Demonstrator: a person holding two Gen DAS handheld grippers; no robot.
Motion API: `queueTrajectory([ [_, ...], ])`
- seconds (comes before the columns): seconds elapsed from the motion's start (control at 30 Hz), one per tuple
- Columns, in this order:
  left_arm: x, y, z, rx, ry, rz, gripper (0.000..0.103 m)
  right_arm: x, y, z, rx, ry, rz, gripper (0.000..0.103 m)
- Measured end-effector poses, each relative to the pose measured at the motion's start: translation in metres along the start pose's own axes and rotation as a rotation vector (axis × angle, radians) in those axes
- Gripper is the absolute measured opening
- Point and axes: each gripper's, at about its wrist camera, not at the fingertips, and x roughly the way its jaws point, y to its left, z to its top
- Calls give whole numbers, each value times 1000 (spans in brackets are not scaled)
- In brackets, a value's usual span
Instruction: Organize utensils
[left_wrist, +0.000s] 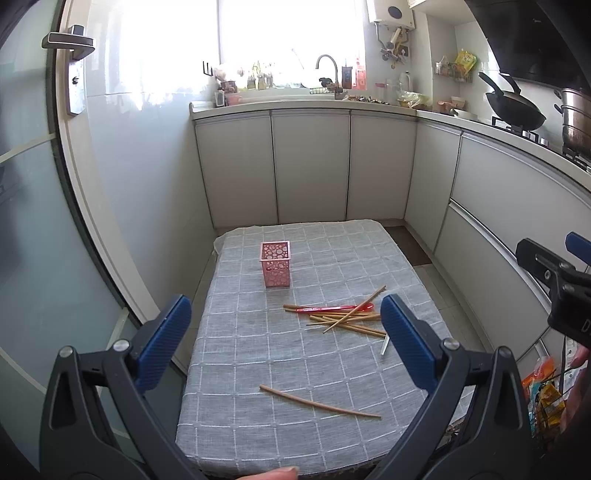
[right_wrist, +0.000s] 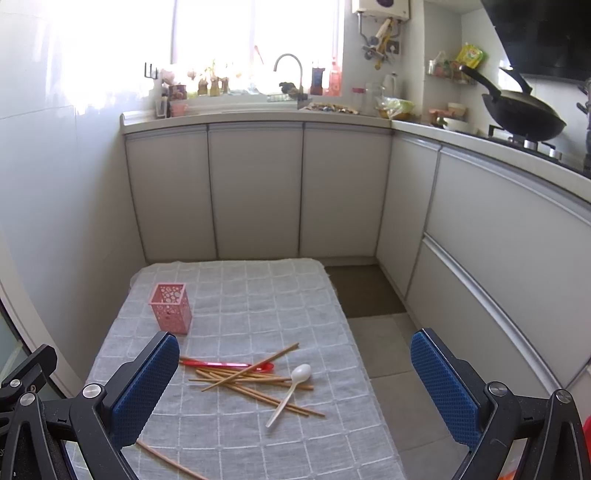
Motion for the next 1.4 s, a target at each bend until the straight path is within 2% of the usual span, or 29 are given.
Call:
queueTrajectory([
  [1.4, -5, 4, 0, -16, -33, -2, 102, -1, 10, -3, -18, -29, 12, 103],
])
